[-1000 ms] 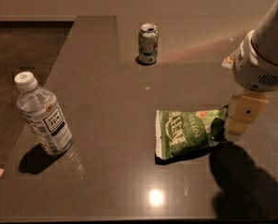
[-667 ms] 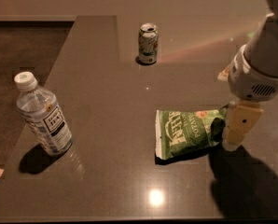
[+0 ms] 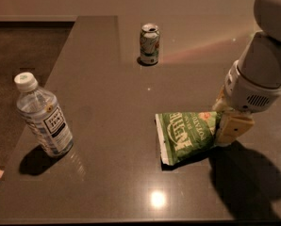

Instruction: Pick green jalapeno chip bag

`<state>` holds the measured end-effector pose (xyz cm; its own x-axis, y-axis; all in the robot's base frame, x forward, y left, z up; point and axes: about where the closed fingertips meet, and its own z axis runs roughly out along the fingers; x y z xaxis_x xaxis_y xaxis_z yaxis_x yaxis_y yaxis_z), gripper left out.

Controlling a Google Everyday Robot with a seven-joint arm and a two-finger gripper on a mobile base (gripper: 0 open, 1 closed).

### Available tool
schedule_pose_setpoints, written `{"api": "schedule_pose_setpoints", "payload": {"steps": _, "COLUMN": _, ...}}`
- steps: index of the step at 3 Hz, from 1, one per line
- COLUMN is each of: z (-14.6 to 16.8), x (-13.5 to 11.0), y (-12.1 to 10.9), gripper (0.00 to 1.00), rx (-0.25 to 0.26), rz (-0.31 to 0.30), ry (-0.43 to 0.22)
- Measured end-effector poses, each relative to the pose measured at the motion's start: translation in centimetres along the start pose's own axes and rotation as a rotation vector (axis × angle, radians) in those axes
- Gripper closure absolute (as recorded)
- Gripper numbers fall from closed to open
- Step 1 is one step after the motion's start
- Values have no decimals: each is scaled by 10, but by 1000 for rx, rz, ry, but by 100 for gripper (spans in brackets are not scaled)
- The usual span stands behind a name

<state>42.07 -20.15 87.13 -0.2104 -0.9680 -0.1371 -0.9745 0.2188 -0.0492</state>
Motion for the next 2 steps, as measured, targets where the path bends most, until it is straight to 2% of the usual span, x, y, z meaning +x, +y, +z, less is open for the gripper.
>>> {"api": "schedule_pose_setpoints", "payload": {"steps": 1, "z": -11, "x": -2, "y": -10, "gripper": 64, "rx": 1, "rz": 26, "ry": -26}}
{"api": "schedule_pose_setpoints", "payload": {"steps": 2, "z": -44, "x": -9, "y": -28, "gripper": 88, "rx": 33, "rz": 46, "ry": -78}}
